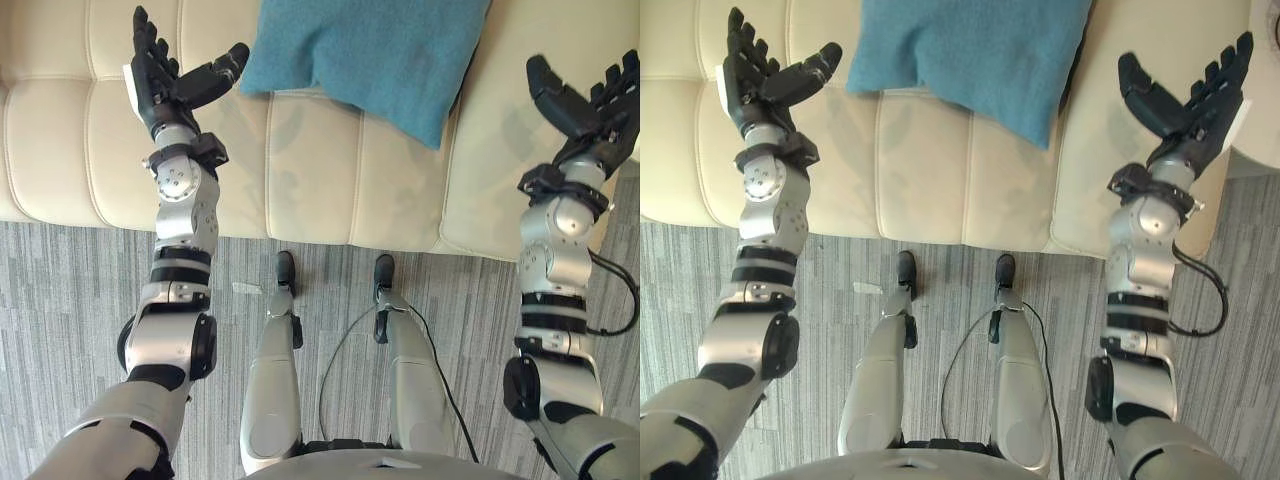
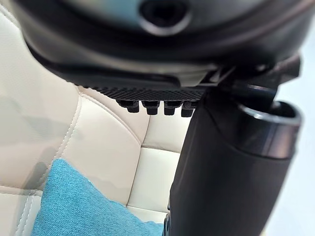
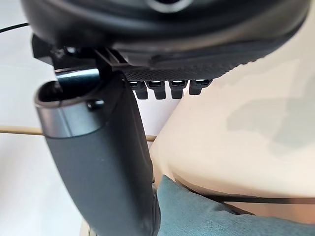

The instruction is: Pick up cushions and gather them together orderly.

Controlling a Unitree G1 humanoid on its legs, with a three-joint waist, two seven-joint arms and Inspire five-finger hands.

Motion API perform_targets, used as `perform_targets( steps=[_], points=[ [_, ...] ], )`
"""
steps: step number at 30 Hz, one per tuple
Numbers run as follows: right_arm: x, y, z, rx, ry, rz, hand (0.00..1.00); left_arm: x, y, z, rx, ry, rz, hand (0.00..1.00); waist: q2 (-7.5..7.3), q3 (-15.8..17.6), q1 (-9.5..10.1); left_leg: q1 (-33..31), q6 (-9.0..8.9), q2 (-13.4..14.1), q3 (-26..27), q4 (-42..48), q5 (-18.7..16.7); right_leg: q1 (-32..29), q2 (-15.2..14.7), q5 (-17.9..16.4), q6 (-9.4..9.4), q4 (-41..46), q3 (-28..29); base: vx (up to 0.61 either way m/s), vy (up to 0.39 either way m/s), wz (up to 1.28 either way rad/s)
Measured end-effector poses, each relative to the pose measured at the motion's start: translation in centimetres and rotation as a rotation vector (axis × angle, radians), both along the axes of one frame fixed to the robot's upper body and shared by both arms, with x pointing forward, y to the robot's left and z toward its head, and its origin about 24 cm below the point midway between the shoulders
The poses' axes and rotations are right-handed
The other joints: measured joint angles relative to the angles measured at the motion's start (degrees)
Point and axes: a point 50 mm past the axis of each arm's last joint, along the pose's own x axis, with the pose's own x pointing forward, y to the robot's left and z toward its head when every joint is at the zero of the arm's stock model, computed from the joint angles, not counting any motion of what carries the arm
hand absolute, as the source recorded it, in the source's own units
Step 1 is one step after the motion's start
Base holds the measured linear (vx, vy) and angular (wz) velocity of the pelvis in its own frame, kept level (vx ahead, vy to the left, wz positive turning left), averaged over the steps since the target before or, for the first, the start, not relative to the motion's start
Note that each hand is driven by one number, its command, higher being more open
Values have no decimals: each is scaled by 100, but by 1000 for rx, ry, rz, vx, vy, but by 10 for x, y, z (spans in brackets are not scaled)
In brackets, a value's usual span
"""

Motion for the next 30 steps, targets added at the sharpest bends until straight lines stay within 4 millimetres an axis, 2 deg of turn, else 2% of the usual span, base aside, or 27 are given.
perform_targets(
  steps=[1,3,4,5,6,8,10,11,13,16,18,19,21,24,27,30],
  points=[
    [-4,3,-8,-1,28,12,100,-6,-3,-11,-9,35,-6,100,1,-9,6,63,-3,0,1,-10,-13,59,0,-22,-10,4,-4,86,-57,3],
    [-23,18,-42,-1,155,67,100,-37,-16,-65,-44,222,-39,100,-3,-198,35,277,-3,4,3,-15,-99,277,7,-119,-3,18,-27,82,-44,3],
    [-30,22,-53,5,197,83,100,-48,-21,-83,-49,294,-56,100,1,-297,46,357,-6,8,4,-14,-133,361,11,-148,-6,14,-36,82,-33,4],
    [-41,29,-71,15,273,108,100,-68,-27,-110,-54,416,-91,100,-12,-467,50,532,6,9,6,-1,-198,549,17,-209,-4,3,-53,80,-26,3],
    [-45,31,-77,14,298,111,100,-74,-28,-116,-54,446,-100,100,-20,-523,51,571,19,10,8,6,-226,592,17,-225,0,-5,-56,69,-11,2],
    [-62,36,-103,35,412,124,100,-104,-32,-146,-52,594,-136,100,-37,-871,53,812,20,27,22,50,-370,882,23,-313,23,-80,-81,73,3,-1],
    [-75,40,-123,32,509,141,100,-128,-32,-167,-51,707,-147,100,-30,-1174,63,1057,7,55,59,38,-455,1185,21,-319,26,-241,-93,78,27,-5],
    [-78,40,-126,31,525,143,100,-132,-32,-170,-47,726,-149,100,-30,-1222,62,1100,2,58,66,38,-470,1237,24,-319,27,-265,-93,72,35,-7],
    [-93,41,-146,25,629,149,100,-152,-31,-185,-37,820,-153,100,-15,-1526,62,1312,-15,64,115,-30,-509,1482,28,-313,42,-437,-99,58,28,-6],
    [-108,42,-170,39,755,162,100,-168,-30,-196,-19,902,-166,100,-2,-1730,55,1613,-16,57,170,-217,-508,1779,30,-273,96,-677,-98,73,38,-5],
    [-125,45,-193,71,882,169,100,-180,-28,-204,-17,967,-175,100,-1,-1895,43,1815,-15,41,188,-389,-506,1990,34,-209,116,-909,-102,81,43,-1],
    [-140,45,-208,86,986,168,100,-187,-28,-208,-7,1010,-188,100,10,-1973,43,1924,-10,17,188,-489,-503,2138,43,-156,144,-1089,-109,126,48,1],
    [-155,44,-223,119,1092,156,100,-193,-27,-212,1,1042,-203,100,26,-1990,39,2021,-1,-32,186,-567,-500,2311,16,-95,185,-1259,-109,137,55,2],
    [-173,44,-233,145,1190,145,100,-197,-21,-213,29,1071,-217,100,17,-1990,28,2096,32,-82,178,-590,-522,2488,-11,-4,222,-1493,-105,103,52,0],
    [-174,45,-236,157,1210,147,100,-201,-14,-214,53,1096,-216,100,-20,-1973,-19,2196,40,-97,222,-618,-527,2607,-13,67,232,-1632,-63,42,42,-10],
    [-157,51,-234,160,1185,168,100,-200,-13,-214,49,1095,-205,100,-93,-1912,52,2170,52,-45,525,-519,-599,2444,33,213,200,-1608,174,-35,40,-42]
  ],
)
